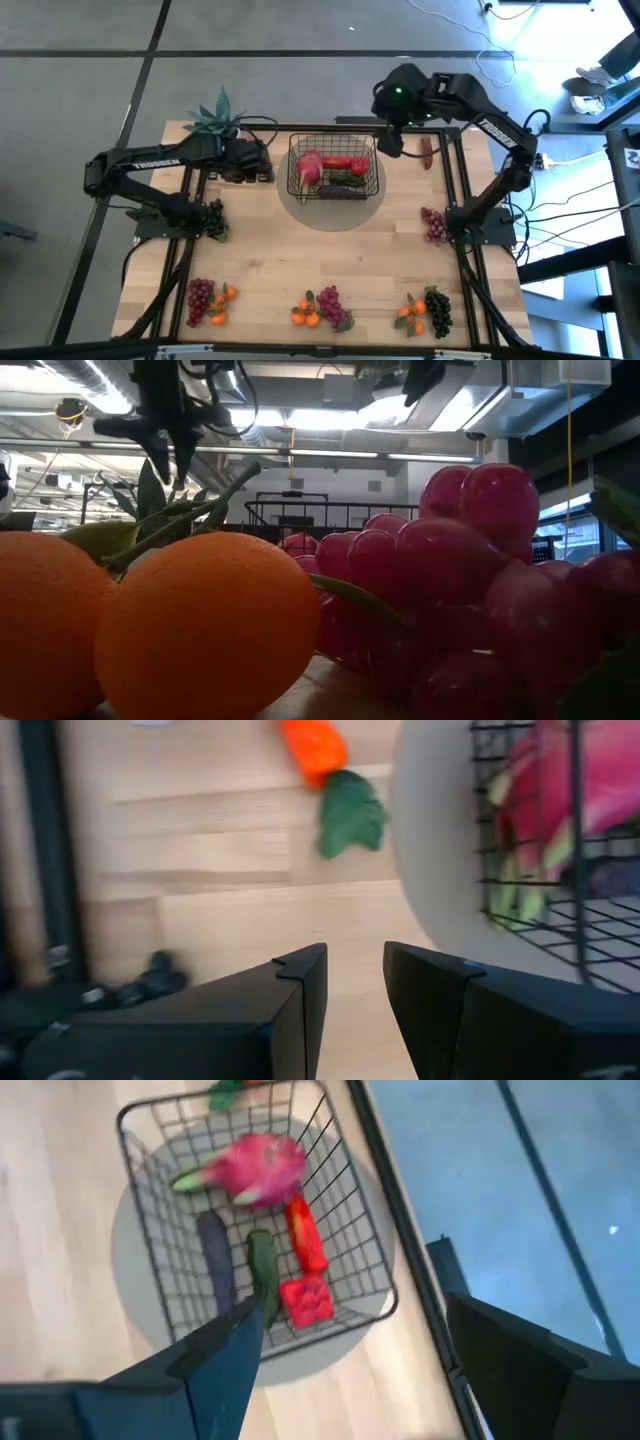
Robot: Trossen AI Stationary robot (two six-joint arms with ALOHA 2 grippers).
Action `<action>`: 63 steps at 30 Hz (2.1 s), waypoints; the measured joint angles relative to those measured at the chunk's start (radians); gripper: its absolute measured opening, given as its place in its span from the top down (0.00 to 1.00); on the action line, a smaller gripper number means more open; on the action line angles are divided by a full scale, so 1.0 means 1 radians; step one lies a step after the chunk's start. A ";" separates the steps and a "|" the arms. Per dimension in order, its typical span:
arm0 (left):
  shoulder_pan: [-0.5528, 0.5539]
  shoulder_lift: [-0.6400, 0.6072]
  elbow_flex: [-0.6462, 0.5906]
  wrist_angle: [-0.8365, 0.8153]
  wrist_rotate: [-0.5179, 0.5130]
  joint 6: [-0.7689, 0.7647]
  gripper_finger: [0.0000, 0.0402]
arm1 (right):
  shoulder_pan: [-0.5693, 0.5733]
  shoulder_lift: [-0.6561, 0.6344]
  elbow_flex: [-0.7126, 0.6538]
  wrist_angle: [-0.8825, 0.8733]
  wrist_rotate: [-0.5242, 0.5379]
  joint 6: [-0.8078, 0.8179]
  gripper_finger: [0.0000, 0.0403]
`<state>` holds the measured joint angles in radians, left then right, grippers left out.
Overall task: Build produce basket
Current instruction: Put the dark red chili pepper into the black wire basket
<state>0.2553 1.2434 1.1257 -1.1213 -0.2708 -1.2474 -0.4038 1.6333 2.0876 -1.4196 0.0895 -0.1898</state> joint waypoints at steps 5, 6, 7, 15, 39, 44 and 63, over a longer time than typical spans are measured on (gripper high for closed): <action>-0.001 0.000 -0.007 0.045 -0.001 0.027 0.78 | -0.037 -0.044 0.000 -0.063 -0.100 0.026 0.26; -0.001 0.000 -0.007 0.045 -0.005 0.030 0.78 | -0.045 -0.055 -0.002 -0.071 -0.126 0.030 0.26; -0.001 0.000 -0.007 0.045 -0.009 0.038 0.78 | -0.051 -0.069 -0.009 -0.071 -0.149 0.034 0.26; -0.001 0.000 -0.007 0.043 -0.019 0.081 0.78 | -0.066 -0.275 -0.258 0.048 -0.188 0.173 0.26; -0.001 0.000 -0.007 0.066 -0.020 0.133 0.78 | 0.020 -0.636 -0.786 0.110 -0.071 0.758 0.26; -0.001 0.000 -0.007 0.067 -0.019 0.133 0.78 | 0.037 -0.639 -0.859 0.100 -0.085 0.790 0.26; 0.000 0.000 -0.007 0.071 0.002 0.131 0.78 | -0.050 -0.505 -1.073 0.170 0.209 0.967 0.26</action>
<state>0.2550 1.2434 1.1187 -1.0499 -0.2683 -1.1160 -0.4534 1.1286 1.0149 -1.2495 0.2982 0.7767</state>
